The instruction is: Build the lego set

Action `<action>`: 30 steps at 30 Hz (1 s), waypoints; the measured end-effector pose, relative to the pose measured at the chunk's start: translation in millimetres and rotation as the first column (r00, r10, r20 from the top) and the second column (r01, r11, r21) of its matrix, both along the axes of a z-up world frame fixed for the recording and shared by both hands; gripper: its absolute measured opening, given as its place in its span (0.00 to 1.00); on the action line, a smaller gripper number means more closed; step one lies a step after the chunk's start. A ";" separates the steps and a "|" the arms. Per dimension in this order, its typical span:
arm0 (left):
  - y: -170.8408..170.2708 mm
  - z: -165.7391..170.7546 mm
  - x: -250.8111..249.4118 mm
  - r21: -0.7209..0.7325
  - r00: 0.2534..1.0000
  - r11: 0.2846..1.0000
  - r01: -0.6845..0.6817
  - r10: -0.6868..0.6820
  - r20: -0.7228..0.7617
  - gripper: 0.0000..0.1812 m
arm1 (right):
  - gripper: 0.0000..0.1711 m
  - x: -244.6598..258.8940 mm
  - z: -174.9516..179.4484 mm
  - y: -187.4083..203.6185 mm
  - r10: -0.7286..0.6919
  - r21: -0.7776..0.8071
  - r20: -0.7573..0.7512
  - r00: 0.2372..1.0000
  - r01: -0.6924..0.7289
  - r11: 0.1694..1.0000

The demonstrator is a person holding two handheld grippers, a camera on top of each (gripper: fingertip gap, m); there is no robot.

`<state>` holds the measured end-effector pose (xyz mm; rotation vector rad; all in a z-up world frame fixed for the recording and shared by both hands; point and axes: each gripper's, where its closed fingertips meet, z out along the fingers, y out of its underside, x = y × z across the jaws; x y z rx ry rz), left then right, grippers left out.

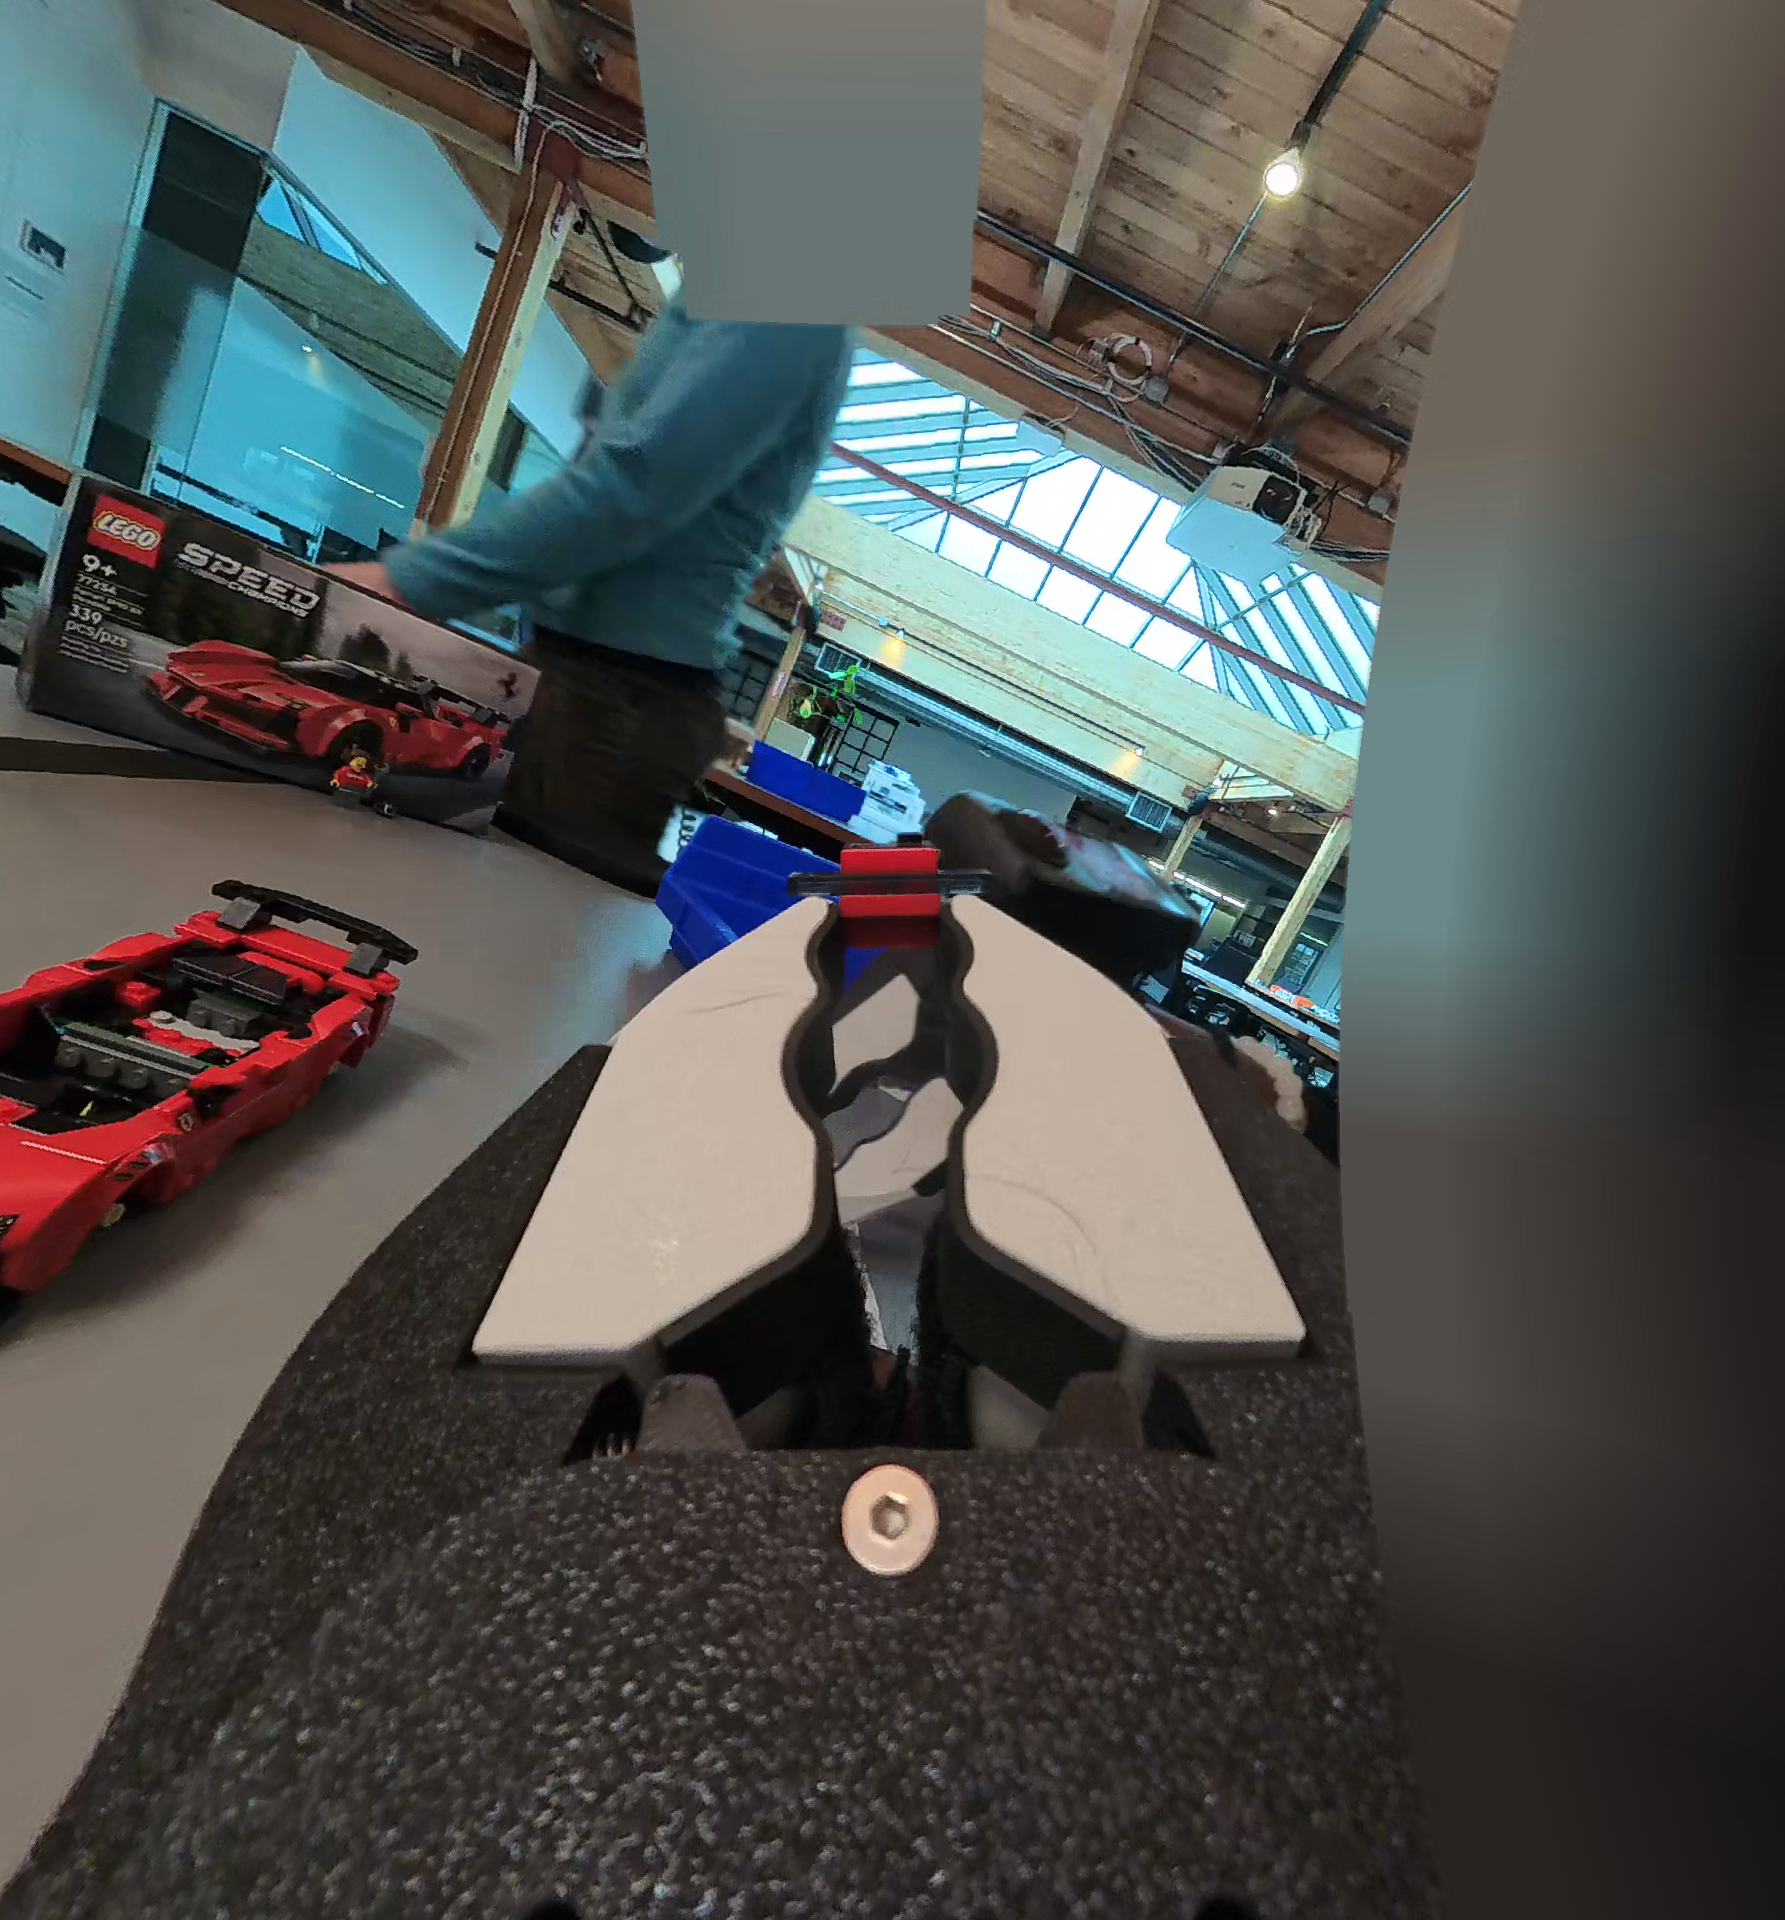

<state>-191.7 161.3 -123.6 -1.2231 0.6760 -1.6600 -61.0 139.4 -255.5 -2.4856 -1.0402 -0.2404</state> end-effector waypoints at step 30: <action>-9.6 -6.4 3.6 -0.051 0.998 0.997 0.062 -0.063 -0.021 0.09 | 0.07 -0.4 -5.8 10.0 -0.197 -0.270 -0.654 0.731 0.018 0.963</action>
